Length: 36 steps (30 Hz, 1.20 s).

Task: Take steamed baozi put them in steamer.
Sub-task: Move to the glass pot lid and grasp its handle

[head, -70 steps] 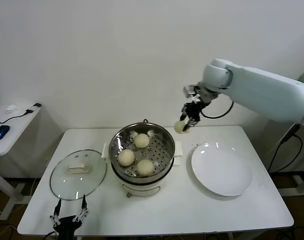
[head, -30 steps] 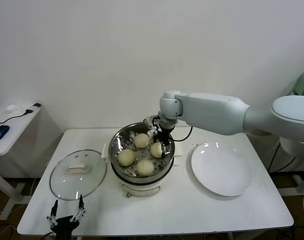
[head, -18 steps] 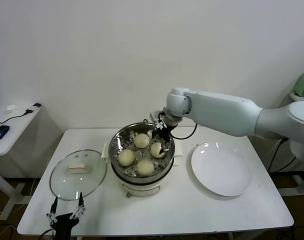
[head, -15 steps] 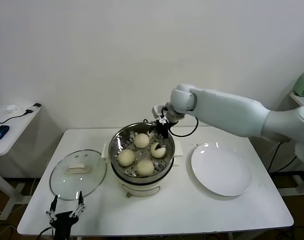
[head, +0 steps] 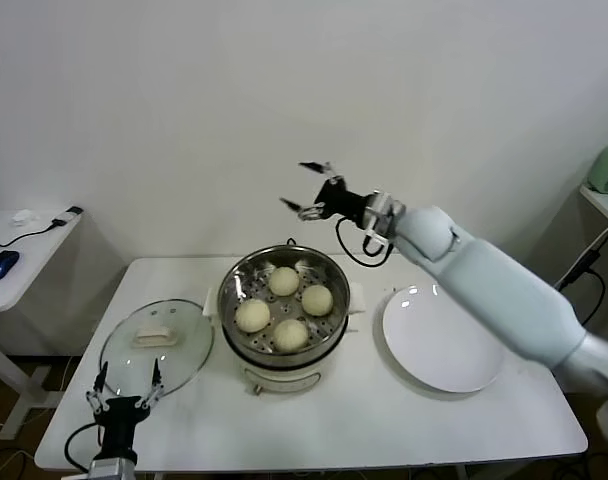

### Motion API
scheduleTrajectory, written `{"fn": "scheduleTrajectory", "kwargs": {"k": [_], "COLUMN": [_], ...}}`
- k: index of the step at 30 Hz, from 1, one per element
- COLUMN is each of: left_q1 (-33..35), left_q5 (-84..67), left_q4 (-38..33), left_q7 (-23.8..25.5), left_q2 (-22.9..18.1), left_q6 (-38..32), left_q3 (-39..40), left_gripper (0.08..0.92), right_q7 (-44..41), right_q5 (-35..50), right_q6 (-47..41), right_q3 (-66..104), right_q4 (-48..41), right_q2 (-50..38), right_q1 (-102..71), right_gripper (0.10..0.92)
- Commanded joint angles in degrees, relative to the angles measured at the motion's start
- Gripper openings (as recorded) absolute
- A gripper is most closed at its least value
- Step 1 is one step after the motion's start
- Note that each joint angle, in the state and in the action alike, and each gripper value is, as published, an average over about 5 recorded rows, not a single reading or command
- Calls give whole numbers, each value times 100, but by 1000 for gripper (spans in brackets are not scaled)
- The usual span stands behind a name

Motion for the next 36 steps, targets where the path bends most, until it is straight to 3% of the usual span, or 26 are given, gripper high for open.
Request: {"fn": "scheduleTrajectory", "kwargs": {"k": [1, 8, 18, 36], "left_q1": [-644, -922, -1625, -2217], "left_q5": [2692, 4268, 6475, 6598], "left_q4": [670, 1238, 2355, 3210], "left_q7": [-246, -348, -738, -629], "left_q2": [258, 410, 319, 300], "left_q6": [376, 278, 148, 519], "left_q3": [-153, -156, -39, -77], "left_gripper": [823, 823, 823, 823], "right_q7": [1850, 1551, 1495, 1387], "right_q5": [-138, -74, -7, -269], "right_q6": [1846, 2442, 2889, 2934], "right_q3": [4464, 5253, 4869, 4535], "right_q4": [220, 147, 633, 764], "right_q2": [851, 1640, 1860, 1909], "right_q1": [-4278, -5631, -6732, -7008], "right_gripper": [823, 823, 823, 823]}}
